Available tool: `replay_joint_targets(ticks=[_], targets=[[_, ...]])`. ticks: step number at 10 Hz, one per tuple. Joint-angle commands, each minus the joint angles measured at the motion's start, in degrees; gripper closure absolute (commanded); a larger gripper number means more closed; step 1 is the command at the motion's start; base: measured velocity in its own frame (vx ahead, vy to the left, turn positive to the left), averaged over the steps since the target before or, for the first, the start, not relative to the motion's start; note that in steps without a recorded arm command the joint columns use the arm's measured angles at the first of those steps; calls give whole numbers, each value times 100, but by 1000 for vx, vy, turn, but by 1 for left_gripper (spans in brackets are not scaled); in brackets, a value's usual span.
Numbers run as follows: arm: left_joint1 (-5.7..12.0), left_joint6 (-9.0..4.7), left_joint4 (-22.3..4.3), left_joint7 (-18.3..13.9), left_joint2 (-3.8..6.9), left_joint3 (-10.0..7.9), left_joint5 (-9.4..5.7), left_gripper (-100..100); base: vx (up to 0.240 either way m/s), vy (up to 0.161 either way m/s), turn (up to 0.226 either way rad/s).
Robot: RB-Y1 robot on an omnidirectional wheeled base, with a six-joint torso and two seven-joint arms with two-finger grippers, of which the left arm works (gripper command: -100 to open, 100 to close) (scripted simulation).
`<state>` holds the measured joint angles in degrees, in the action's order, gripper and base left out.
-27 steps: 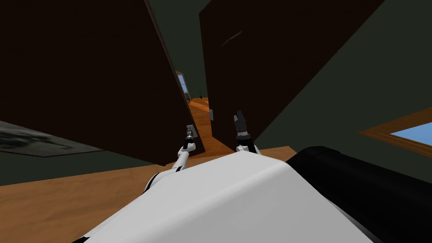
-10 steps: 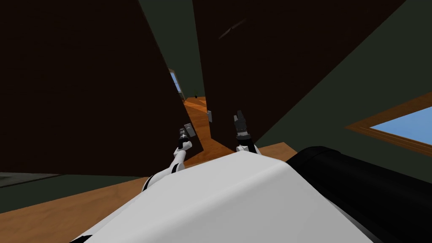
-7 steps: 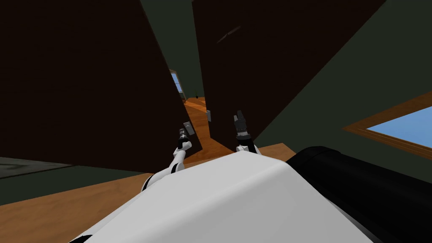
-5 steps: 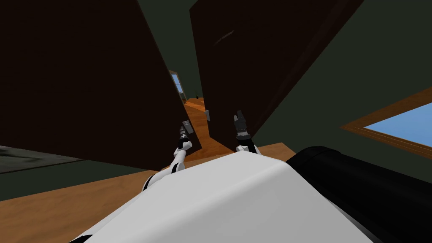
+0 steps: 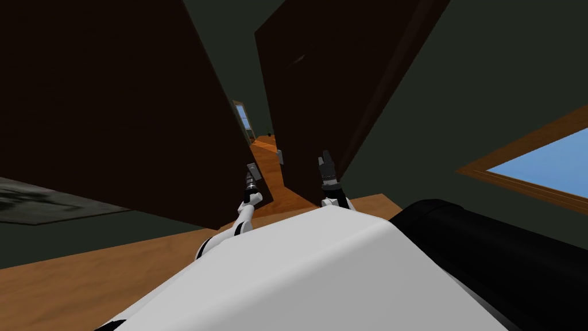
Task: Push the door open
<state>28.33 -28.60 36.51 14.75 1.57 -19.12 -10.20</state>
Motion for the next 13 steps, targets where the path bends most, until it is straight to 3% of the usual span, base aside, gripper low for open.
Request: replay_joint_targets(ticks=[1,5,8,9,10,13], targets=[[13,-41,-43,-5,70,-8,-4,-100,157,17,-28],[-27,-125,-52,-6,116,-33,-10,-100,191,45,-28],[-58,-189,-58,-7,15,-51,-15,-100,203,56,-31],[-71,-141,4,9,24,-53,-14,-100,81,18,-4],[-71,-141,4,9,24,-53,-14,100,-9,0,6],[-71,-141,4,9,24,-53,-14,100,-25,-6,-1]])
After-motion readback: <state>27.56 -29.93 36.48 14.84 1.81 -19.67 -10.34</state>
